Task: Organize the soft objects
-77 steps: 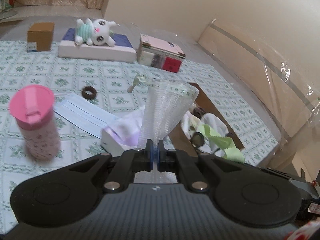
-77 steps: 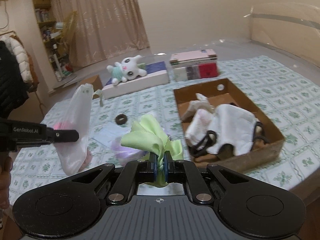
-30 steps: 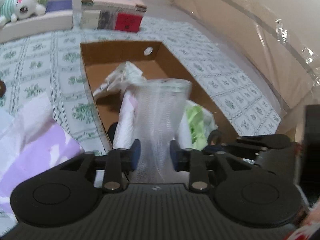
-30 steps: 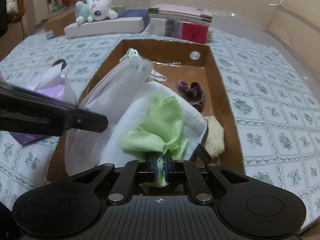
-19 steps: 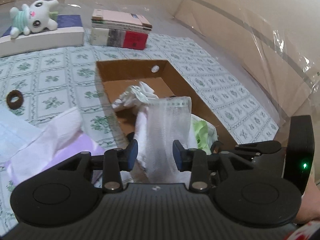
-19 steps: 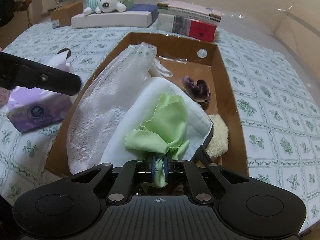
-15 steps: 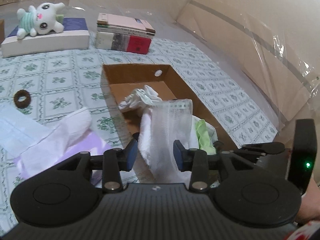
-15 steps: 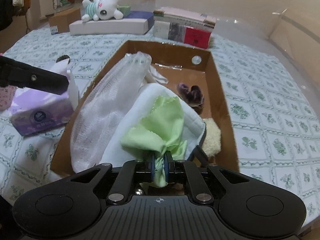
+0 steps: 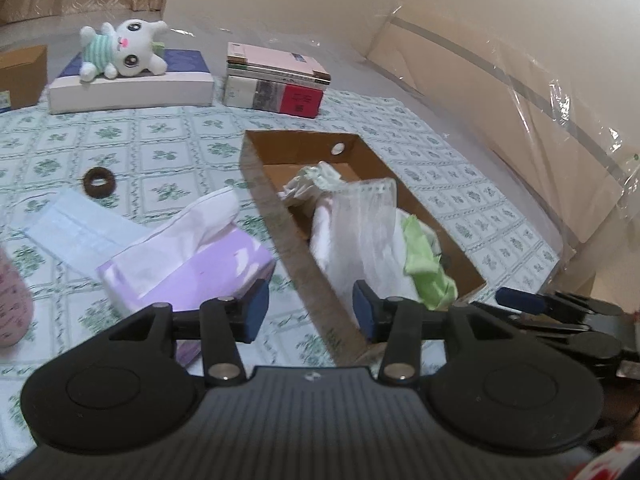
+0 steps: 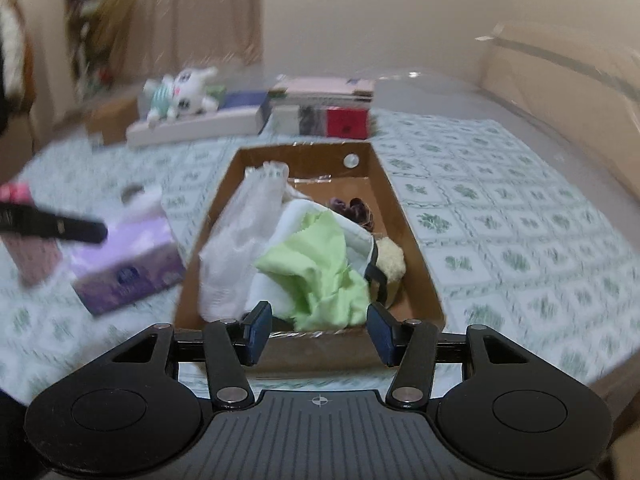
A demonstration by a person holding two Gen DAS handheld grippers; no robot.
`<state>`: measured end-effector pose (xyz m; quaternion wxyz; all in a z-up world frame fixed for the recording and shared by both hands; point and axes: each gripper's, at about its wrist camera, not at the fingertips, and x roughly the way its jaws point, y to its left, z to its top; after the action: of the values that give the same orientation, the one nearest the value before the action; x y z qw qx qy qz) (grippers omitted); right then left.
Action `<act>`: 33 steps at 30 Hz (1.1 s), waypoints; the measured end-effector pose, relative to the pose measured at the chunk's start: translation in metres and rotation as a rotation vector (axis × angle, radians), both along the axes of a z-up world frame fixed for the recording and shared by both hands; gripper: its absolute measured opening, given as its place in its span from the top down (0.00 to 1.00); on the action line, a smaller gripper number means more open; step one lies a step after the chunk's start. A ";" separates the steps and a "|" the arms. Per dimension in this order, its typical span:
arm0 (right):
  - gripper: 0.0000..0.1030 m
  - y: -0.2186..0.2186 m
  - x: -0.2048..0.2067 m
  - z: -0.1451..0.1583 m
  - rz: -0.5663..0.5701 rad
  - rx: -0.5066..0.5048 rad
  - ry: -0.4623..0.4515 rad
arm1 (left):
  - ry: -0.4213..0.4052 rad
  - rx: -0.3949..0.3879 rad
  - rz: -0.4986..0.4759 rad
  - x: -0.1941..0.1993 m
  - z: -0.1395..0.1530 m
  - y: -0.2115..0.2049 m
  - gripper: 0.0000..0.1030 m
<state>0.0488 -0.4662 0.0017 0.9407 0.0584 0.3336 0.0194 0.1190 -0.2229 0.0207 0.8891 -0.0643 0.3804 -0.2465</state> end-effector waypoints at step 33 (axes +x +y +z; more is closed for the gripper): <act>0.39 0.155 -0.033 0.003 0.099 0.168 0.043 | -0.060 0.228 0.212 -0.079 -0.016 0.145 0.19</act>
<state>0.0159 -0.3111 0.0045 0.9230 0.1206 0.3535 0.0926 0.0399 -0.0779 0.0045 0.9226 0.0047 0.3701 -0.1085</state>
